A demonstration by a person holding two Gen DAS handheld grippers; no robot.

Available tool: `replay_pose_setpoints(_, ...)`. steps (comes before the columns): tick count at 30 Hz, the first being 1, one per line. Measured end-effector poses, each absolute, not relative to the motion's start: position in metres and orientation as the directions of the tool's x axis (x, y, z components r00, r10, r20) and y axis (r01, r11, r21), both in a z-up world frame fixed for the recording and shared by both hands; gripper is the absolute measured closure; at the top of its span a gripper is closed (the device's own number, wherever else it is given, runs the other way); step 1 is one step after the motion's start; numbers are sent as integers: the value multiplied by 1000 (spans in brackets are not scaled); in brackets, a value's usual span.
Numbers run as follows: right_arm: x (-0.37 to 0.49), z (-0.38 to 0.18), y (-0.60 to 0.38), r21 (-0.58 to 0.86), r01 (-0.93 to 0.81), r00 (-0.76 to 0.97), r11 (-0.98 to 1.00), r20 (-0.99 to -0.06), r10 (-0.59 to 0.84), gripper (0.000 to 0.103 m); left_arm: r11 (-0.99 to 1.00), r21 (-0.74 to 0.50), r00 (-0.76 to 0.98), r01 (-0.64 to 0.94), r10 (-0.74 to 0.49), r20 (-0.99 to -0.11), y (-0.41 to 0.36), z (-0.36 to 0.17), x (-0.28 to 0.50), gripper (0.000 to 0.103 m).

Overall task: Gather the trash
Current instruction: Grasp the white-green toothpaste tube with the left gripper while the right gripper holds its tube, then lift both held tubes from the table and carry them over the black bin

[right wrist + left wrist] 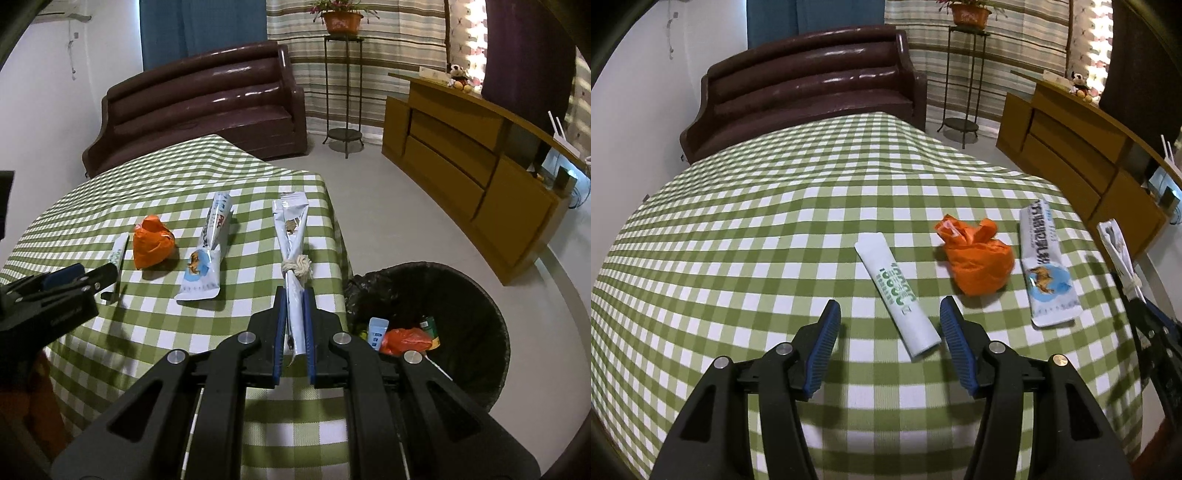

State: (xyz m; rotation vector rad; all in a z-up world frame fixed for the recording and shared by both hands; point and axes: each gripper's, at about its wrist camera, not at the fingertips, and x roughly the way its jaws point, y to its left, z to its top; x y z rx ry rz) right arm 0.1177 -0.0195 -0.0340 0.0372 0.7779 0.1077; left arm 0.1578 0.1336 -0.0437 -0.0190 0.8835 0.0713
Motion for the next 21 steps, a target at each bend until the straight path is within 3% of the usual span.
replay_pose_setpoints(4, 119, -36, -21, 83, -87, 702, 993, -702, 120, 94, 997, -6, 615, -80, 45, -787, 141, -48, 165, 49)
replay_pose_setpoints(9, 123, -37, -25, 92, -84, 696, 992, -707, 125, 94, 999, -15, 608, -45, 15, -793, 142, -51, 164, 76)
replay_pose_setpoints(12, 124, -36, -25, 94, -84, 695, 992, -708, 125, 93, 999, -23, 610, -29, -1, -792, 143, -51, 159, 84)
replay_pose_setpoints(21, 123, -35, -27, 91, -82, 695, 992, -708, 122, 94, 1000, 21, 627, 14, 7, -779, 133, -52, 140, 88)
